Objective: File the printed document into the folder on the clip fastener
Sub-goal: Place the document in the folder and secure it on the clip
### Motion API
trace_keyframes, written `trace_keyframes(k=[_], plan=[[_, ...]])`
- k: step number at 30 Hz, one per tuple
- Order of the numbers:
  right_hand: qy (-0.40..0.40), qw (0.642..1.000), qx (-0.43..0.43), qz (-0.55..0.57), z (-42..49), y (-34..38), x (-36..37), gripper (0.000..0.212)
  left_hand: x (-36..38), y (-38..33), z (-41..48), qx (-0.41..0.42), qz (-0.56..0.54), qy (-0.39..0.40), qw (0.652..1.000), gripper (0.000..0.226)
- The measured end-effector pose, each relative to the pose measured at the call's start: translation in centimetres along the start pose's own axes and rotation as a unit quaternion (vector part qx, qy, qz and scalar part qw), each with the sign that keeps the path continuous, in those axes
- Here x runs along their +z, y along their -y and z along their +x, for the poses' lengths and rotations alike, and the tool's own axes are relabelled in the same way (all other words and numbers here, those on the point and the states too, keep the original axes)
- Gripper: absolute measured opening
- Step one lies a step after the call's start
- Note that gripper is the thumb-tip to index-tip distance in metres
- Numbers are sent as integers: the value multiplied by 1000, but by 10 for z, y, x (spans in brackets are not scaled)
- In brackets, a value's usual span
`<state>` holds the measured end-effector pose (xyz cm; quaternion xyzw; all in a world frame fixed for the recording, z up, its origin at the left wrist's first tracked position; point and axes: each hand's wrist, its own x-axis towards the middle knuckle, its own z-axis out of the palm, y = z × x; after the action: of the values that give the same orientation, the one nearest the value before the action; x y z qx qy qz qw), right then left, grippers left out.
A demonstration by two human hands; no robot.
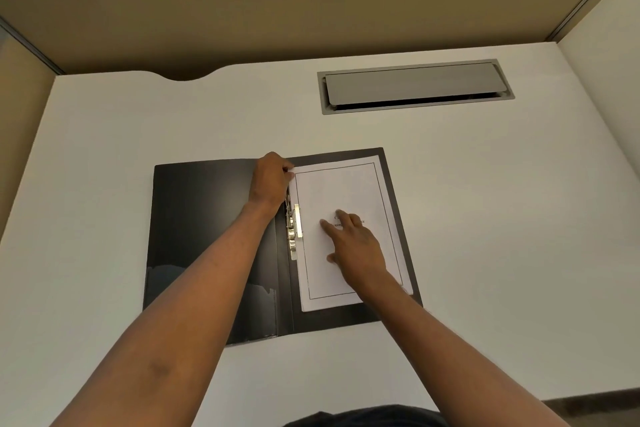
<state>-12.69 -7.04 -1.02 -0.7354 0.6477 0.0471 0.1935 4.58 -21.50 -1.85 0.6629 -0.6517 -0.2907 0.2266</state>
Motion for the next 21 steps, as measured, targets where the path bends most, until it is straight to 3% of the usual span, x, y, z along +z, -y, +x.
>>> trace_keyframes(k=[11, 21], plan=[[4, 1000, 8, -10, 0, 2, 7, 69, -7, -2, -4, 18, -1, -13, 1000, 13], [16, 999, 7, -29, 2, 3, 4, 71, -8, 6, -40, -123, -44, -7, 991, 21]])
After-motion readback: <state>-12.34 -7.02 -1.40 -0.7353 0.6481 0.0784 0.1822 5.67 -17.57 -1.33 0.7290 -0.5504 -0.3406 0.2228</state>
